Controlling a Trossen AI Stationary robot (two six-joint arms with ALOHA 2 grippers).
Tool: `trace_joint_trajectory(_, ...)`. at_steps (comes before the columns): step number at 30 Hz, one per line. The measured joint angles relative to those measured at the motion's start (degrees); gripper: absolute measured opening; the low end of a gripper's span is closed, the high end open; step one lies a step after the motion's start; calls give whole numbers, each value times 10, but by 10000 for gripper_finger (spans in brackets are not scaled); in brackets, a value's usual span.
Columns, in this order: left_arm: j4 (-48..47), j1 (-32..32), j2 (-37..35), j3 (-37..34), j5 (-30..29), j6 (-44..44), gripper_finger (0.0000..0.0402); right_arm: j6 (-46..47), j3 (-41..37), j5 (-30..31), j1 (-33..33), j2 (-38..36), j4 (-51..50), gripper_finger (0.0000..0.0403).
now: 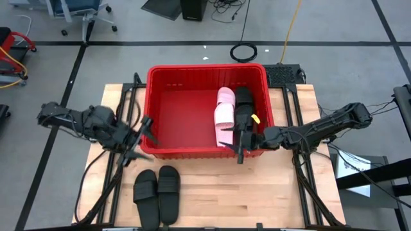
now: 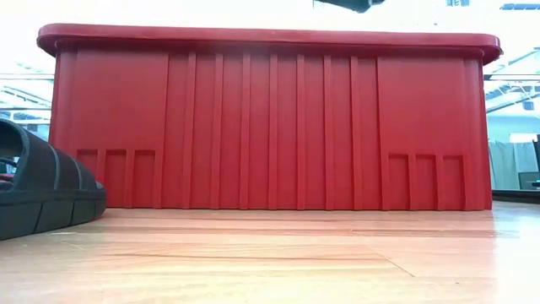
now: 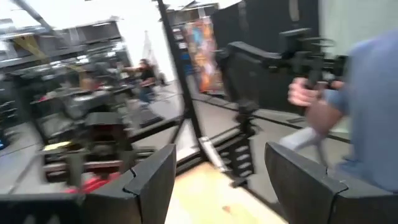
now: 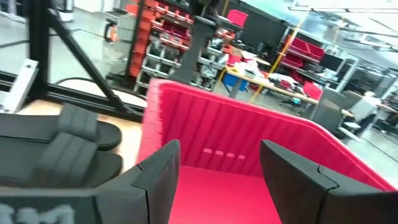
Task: Pick and place slides into bin
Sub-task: Put the black slide into the red bin
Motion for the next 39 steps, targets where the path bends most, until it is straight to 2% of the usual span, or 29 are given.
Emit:
trace_joint_trajectory(5, 62, -110, 23, -34, -83, 6, 250, 14, 0, 0, 23, 0, 15, 210)
trace_joint_trajectory(11, 128, -216, 66, -36, -188, 13, 250, 30, 0, 0, 42, 0, 33, 210)
trace_joint_trajectory(19, 182, -332, 163, -29, -436, 63, 250, 62, 0, 0, 64, 0, 35, 210)
trace_joint_trajectory(24, 149, -393, 246, 33, -574, 73, 250, 81, 0, 0, 80, 0, 34, 210)
trace_joint_trajectory(29, 58, -430, 348, 123, -695, 40, 250, 82, 0, 1, 96, 0, 30, 210)
trace_joint_trajectory(39, -119, -449, 539, 318, -787, -80, 250, 92, 0, 1, 125, 0, 30, 210)
